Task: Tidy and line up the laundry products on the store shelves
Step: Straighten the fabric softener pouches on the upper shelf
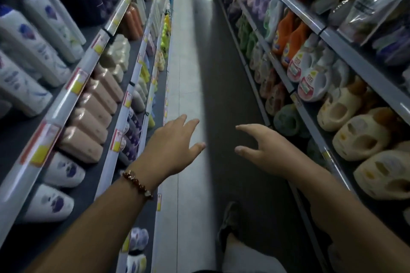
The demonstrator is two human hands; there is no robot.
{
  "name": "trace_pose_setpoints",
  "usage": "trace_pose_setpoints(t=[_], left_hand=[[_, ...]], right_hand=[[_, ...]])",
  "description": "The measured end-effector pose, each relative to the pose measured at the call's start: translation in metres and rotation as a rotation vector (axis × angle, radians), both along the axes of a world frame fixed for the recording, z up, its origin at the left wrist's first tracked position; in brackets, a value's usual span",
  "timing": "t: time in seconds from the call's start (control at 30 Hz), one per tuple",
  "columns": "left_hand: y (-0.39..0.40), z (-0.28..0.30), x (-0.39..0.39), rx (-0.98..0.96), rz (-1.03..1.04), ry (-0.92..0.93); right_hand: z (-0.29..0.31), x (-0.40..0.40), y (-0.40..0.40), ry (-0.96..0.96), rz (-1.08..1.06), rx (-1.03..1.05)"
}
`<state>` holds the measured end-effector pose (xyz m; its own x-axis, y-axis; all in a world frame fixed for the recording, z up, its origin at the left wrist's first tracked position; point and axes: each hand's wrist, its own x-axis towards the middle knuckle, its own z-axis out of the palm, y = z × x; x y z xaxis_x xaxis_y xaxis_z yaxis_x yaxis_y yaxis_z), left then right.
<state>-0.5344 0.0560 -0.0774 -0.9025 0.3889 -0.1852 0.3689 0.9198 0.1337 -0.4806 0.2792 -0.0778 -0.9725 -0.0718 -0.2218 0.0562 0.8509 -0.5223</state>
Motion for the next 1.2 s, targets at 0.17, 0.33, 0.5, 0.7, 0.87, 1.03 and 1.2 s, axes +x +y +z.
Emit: trace_pose_setpoints(t=[0.17, 0.33, 0.5, 0.7, 0.87, 1.03, 1.2], left_hand=[[0.047, 0.006, -0.135, -0.073, 0.029, -0.026], [0.066, 0.024, -0.235, -0.084, 0.126, 0.000], [0.075, 0.026, -0.308, 0.071, 0.160, 0.019], [0.065, 0.003, -0.423, 0.215, 0.174, 0.025], [0.050, -0.019, -0.550, 0.224, 0.186, -0.022], [0.044, -0.014, -0.675, 0.195, 0.154, -0.074], [0.057, 0.002, -0.781, 0.191, 0.068, -0.043]], right_hand=[[0.001, -0.127, 0.058, -0.022, -0.068, 0.007], [0.016, -0.237, 0.086, 0.004, -0.038, 0.059], [0.029, -0.324, 0.084, 0.039, 0.021, 0.056], [0.019, -0.446, 0.079, 0.019, 0.076, 0.094], [0.003, -0.571, 0.069, -0.015, 0.046, 0.098], [0.013, -0.679, 0.063, -0.074, -0.038, -0.022], [0.009, -0.771, 0.074, -0.032, -0.127, -0.046]])
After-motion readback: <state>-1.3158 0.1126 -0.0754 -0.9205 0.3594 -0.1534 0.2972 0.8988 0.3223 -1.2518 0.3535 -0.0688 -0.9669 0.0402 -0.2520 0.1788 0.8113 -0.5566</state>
